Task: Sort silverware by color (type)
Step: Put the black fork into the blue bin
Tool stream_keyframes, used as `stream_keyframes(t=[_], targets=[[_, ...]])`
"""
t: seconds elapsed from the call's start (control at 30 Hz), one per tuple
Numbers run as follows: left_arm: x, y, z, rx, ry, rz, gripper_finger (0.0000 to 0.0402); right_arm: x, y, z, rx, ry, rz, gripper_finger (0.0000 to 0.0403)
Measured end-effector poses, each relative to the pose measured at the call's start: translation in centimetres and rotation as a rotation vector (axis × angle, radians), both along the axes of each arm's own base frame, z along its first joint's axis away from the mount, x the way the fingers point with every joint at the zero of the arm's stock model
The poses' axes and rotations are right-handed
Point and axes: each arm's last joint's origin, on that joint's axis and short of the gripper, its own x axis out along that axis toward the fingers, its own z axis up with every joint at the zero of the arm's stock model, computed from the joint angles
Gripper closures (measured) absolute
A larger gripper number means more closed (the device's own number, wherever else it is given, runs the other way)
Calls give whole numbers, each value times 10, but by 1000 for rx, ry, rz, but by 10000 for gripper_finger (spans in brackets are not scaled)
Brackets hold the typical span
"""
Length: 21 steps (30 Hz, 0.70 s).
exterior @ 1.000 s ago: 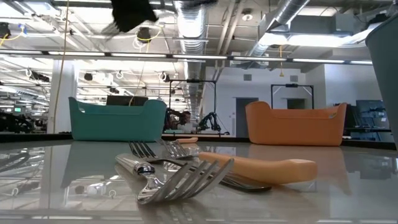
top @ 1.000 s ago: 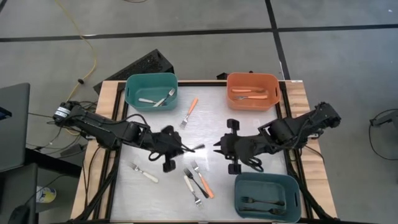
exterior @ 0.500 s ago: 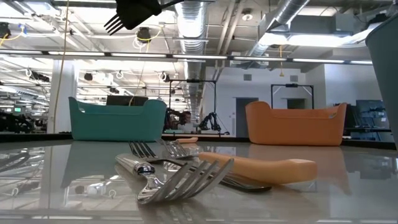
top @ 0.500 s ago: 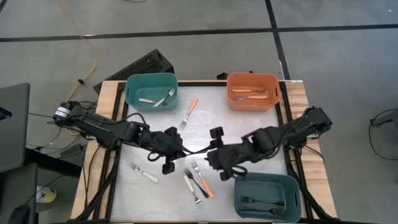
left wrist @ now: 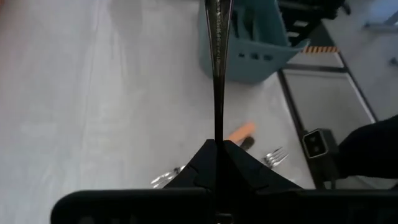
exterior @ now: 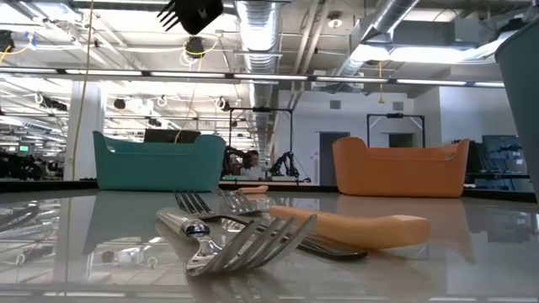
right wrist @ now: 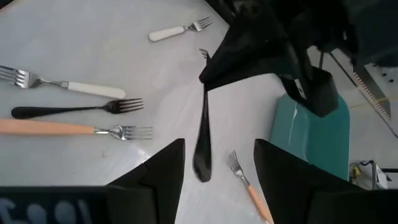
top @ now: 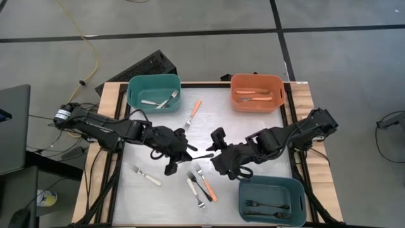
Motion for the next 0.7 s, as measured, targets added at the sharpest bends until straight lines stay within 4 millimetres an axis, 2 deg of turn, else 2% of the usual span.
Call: stream_keyframes(t=[0.23, 0.33, 0.7], targets=[[-1, 6, 11, -46, -77, -52, 401, 0, -1, 0, -12, 8, 5, 186], [-2, 7, 11, -48, -63, -51, 401, 1, -1, 1, -44, -8, 9, 191], [-3, 7, 8, -47, -38, -46, 402, 1, 2, 3, -119, -36, 31, 239]])
